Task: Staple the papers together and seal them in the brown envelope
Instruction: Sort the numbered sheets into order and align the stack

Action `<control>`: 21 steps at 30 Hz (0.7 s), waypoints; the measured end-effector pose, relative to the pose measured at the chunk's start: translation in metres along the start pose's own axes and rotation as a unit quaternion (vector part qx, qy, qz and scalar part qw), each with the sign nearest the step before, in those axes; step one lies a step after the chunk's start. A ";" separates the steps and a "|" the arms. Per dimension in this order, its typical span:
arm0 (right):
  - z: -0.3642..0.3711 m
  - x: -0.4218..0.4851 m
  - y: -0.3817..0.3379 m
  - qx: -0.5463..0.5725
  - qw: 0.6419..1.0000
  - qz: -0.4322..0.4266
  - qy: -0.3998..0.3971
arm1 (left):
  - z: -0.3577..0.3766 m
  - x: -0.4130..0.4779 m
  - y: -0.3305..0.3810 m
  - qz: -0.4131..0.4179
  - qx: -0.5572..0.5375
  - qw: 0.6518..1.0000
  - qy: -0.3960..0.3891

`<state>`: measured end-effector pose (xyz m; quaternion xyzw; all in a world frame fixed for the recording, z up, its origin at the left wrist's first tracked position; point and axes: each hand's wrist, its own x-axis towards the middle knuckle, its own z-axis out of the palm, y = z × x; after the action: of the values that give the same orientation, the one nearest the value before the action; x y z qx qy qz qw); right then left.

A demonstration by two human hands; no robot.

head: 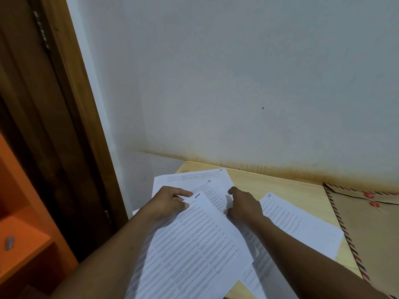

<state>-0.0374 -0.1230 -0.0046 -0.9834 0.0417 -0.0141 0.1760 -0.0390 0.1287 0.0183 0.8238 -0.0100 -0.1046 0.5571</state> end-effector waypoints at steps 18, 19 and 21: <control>-0.020 0.002 0.000 0.119 0.991 0.002 -0.059 | -0.006 -0.004 0.020 0.031 0.005 1.000 0.001; -0.024 0.003 0.000 0.105 0.993 -0.004 -0.049 | -0.007 -0.003 0.025 0.037 0.002 0.999 0.001; -0.033 0.002 0.000 0.099 0.995 -0.017 -0.024 | -0.009 0.000 0.036 0.057 0.013 0.998 0.002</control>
<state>-0.0366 -0.1346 0.0267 -0.9618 0.0191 0.0023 0.2732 -0.0337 0.1230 0.0547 0.8295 -0.0572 -0.0708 0.5510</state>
